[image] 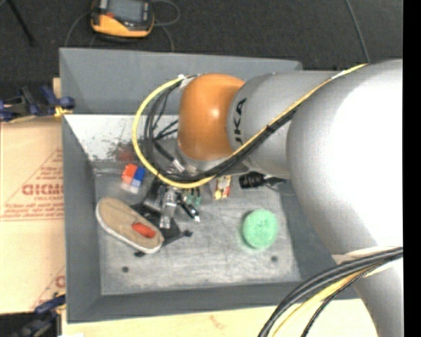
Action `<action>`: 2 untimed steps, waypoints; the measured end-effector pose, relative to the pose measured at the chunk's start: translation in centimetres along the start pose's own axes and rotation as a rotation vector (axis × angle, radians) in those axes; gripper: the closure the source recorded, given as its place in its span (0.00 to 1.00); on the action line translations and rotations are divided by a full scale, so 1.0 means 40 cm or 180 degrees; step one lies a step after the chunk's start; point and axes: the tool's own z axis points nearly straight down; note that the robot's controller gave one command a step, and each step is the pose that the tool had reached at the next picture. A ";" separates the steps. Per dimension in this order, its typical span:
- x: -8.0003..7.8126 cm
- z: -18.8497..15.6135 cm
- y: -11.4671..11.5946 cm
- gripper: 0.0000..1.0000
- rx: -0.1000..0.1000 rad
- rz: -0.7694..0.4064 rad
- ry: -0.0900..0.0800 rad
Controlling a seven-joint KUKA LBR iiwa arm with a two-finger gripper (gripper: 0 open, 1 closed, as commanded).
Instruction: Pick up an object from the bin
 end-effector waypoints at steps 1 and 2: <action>-0.002 -0.012 0.000 1.00 -0.0003 0.0000 -0.0005; -0.001 -0.022 0.000 1.00 -0.0002 0.0000 -0.0002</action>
Offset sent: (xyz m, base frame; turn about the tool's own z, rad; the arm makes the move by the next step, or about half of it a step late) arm 0.0001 0.0002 0.0196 0.0000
